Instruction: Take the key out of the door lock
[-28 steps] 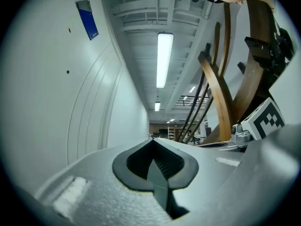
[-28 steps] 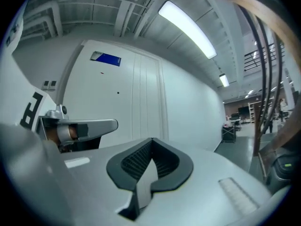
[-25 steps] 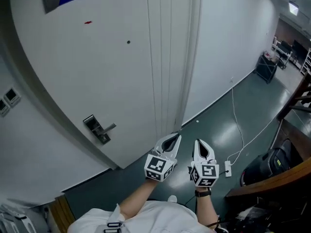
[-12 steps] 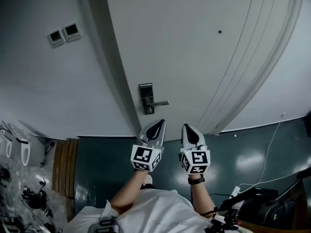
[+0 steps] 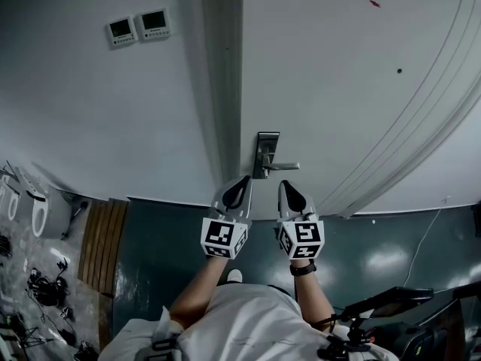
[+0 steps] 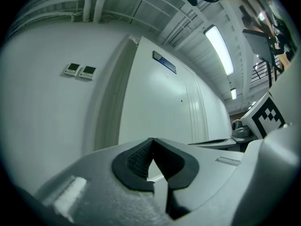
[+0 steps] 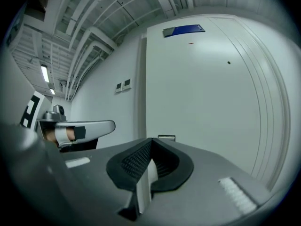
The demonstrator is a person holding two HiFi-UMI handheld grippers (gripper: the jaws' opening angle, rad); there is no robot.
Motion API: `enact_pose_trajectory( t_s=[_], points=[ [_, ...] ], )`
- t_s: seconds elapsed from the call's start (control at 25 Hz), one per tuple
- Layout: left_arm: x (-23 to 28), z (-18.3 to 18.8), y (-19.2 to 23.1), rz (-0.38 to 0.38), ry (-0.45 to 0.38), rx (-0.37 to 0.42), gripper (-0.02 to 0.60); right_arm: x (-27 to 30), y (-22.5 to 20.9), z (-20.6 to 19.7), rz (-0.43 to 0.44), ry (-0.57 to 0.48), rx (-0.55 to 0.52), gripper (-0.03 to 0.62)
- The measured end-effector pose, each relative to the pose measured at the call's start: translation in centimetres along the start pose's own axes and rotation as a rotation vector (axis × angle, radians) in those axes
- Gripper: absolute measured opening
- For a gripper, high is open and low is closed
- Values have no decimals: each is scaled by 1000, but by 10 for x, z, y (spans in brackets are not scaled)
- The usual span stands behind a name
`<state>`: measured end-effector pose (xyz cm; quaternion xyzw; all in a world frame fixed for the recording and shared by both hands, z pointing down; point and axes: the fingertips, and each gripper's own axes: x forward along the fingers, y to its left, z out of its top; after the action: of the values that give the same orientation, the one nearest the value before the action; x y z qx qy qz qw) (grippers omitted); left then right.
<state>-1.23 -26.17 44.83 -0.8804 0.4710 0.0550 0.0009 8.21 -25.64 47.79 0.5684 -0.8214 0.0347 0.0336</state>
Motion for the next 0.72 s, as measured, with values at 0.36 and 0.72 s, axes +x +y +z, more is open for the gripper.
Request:
enact_pose_trajectory(
  t_s=[0.36,0.72],
  points=[
    [21,-12,26,-14,17,-26,0,33,7,-12,12,38,0,-8],
    [69,0,40,28,14,3,0,64,-26,-14,56,60,26,-6]
  ],
)
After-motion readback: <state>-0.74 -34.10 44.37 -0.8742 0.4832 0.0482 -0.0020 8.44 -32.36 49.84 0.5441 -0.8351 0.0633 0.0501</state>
